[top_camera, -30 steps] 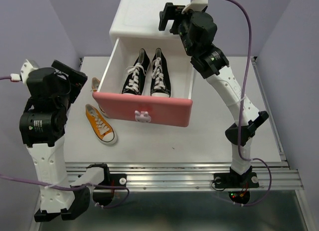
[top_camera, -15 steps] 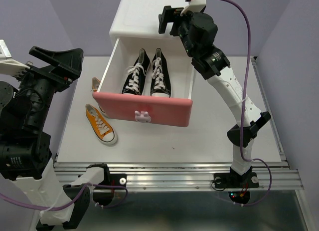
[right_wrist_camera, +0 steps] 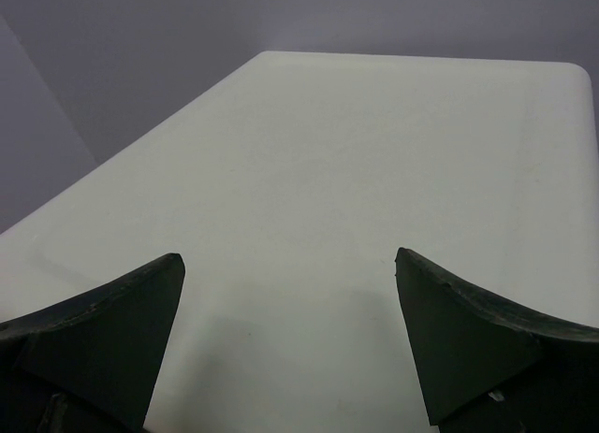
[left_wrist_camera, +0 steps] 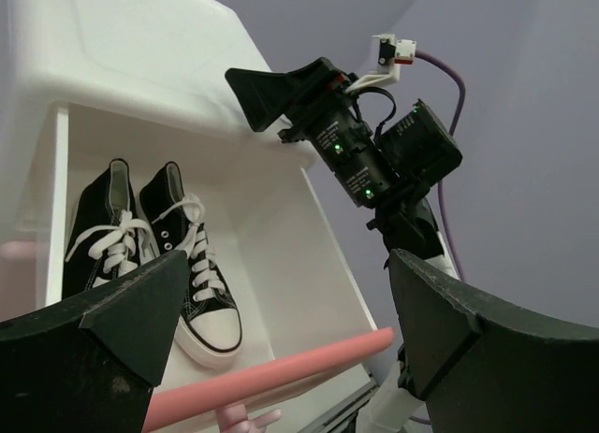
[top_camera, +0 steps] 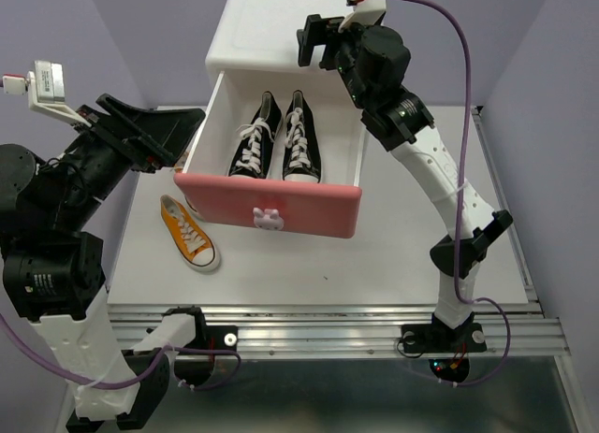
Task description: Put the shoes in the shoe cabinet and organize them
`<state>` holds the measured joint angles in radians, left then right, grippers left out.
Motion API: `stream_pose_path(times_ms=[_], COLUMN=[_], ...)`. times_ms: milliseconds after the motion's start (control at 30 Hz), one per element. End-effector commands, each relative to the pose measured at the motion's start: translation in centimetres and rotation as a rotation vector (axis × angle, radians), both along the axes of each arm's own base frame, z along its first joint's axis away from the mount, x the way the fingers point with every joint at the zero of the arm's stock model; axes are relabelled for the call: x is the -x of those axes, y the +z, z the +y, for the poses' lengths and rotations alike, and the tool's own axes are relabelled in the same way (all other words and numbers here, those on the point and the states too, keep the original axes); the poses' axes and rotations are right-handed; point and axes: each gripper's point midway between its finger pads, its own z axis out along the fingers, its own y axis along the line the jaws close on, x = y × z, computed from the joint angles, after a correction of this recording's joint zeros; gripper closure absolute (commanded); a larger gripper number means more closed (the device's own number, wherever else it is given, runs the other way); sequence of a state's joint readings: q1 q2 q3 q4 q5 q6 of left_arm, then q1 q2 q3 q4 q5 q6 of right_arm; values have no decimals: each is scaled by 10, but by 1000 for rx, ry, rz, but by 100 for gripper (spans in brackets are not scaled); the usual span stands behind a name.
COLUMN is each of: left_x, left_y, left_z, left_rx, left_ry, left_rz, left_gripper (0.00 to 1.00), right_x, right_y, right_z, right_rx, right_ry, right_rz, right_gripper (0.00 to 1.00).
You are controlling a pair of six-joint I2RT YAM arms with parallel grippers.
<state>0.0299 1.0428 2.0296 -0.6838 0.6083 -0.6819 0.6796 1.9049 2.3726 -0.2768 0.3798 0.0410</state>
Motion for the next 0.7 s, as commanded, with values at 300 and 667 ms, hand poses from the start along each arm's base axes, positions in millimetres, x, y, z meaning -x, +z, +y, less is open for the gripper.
stream_pose_path(times_ms=[300, 667], left_x=[9, -34], left_y=[35, 34], left_z=[-15, -27], left_rx=[48, 97], left_ry=[-119, -100], left_rz=[-135, -112], left_gripper=[1, 1], right_x=[-18, -21], right_y=[-102, -108], right_z=[-9, -18], right_rx=[59, 60], right_ry=[-55, -70], right_rz=[305, 324], right_gripper=[0, 0])
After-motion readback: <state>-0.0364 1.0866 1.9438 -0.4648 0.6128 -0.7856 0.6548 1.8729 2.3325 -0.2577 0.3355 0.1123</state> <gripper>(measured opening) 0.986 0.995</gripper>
